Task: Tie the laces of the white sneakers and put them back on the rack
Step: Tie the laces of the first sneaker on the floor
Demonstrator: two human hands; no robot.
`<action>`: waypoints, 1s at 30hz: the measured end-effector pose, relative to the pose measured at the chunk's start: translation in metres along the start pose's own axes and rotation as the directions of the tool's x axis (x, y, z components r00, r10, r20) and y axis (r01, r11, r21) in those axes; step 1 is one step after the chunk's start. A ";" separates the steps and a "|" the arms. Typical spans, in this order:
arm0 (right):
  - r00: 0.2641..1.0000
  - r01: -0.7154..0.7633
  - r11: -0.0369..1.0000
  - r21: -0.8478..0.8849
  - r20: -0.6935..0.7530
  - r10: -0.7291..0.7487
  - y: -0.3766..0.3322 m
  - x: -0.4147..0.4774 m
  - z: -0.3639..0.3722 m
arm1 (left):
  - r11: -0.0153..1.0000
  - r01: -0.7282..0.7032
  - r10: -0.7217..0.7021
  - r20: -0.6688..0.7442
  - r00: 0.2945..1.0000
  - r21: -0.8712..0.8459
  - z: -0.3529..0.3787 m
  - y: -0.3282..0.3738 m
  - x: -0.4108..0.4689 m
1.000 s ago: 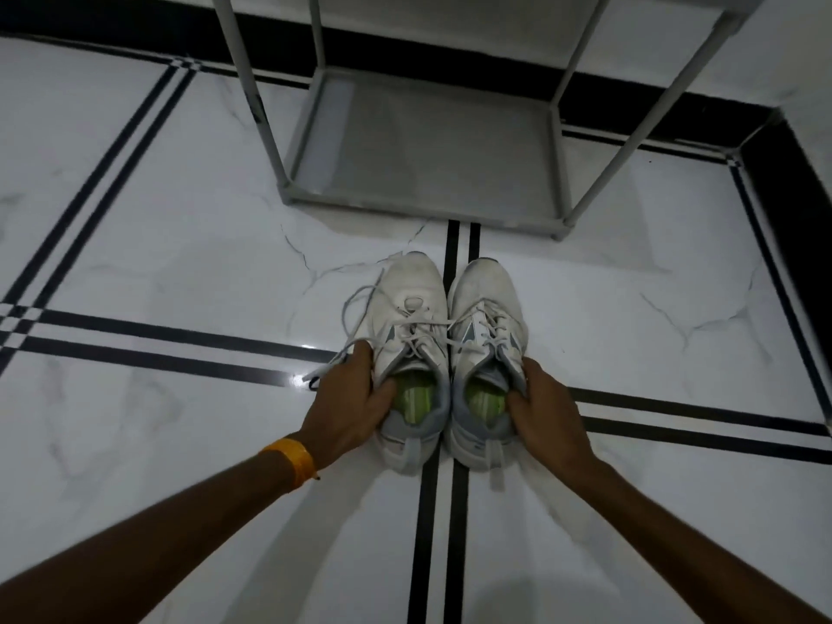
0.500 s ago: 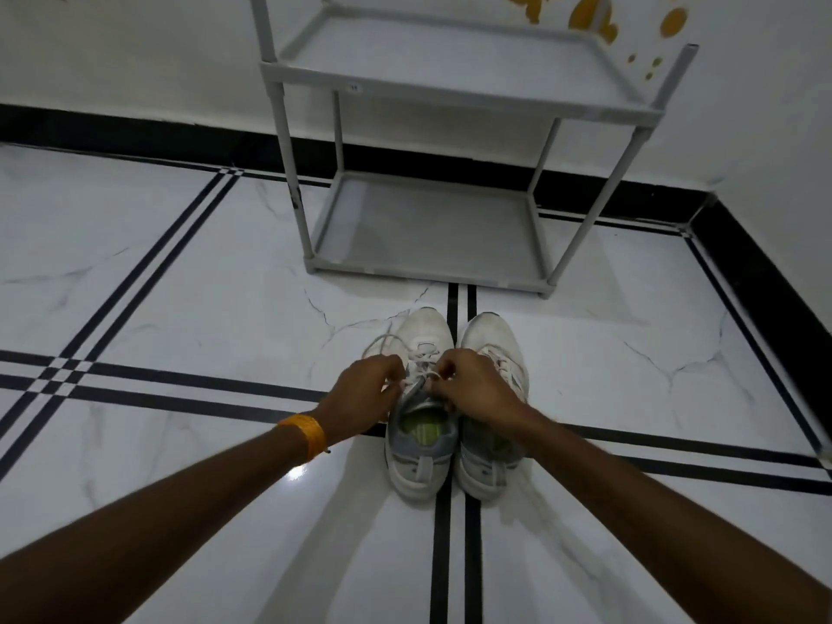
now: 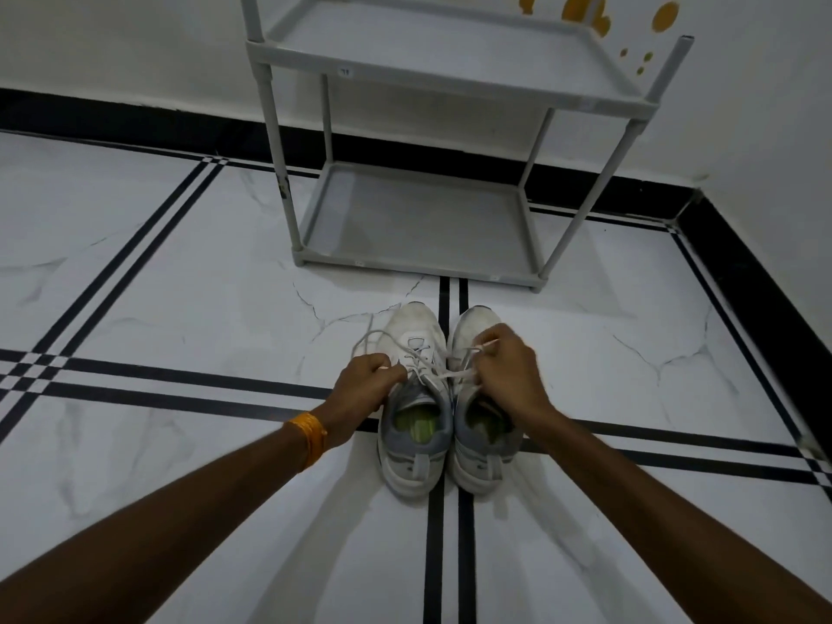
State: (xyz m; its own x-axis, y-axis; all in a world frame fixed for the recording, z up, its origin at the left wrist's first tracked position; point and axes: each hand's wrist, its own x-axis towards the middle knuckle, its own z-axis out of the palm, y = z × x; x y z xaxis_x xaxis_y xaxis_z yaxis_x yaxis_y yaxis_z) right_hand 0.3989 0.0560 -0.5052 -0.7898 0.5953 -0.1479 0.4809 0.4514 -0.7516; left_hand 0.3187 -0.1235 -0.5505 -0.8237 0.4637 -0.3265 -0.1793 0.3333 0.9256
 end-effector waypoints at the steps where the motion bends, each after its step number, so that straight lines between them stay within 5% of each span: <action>1: 0.997 0.005 0.997 -0.073 -0.079 -0.011 0.003 0.001 -0.004 | 1.000 -0.001 0.001 -0.003 1.000 -0.001 0.000 -0.002 0.001; 4: 0.959 0.217 0.892 -0.397 -0.085 -0.272 -0.001 -0.007 -0.004 | 1.000 -0.001 0.001 -0.004 1.000 -0.003 0.000 -0.002 0.001; 7: 0.908 0.417 0.848 -0.328 0.182 -0.376 -0.010 -0.015 0.013 | 1.000 -0.016 0.016 0.012 1.000 0.007 0.000 0.000 0.001; 14: 0.949 0.168 0.972 -0.163 0.293 -0.115 -0.009 -0.006 0.019 | 0.999 0.007 -0.007 -0.003 1.000 -0.034 0.001 0.001 0.003; 21: 0.980 -0.070 0.998 0.005 0.186 0.068 -0.005 -0.004 0.018 | 0.995 0.032 -0.032 -0.003 0.999 -0.099 0.006 -0.004 0.001; 30: 0.997 0.029 0.988 -0.154 0.077 -0.017 -0.004 -0.011 0.027 | 0.999 0.033 -0.030 -0.098 0.995 0.031 0.009 -0.004 0.000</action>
State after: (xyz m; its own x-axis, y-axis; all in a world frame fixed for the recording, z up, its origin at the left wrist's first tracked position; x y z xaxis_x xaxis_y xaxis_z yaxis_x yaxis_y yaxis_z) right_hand 0.3951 0.0292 -0.5180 -0.8249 0.5346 -0.1838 0.5108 0.5654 -0.6476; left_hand 0.3246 -0.1176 -0.5555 -0.8669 0.3707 -0.3332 -0.1895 0.3732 0.9082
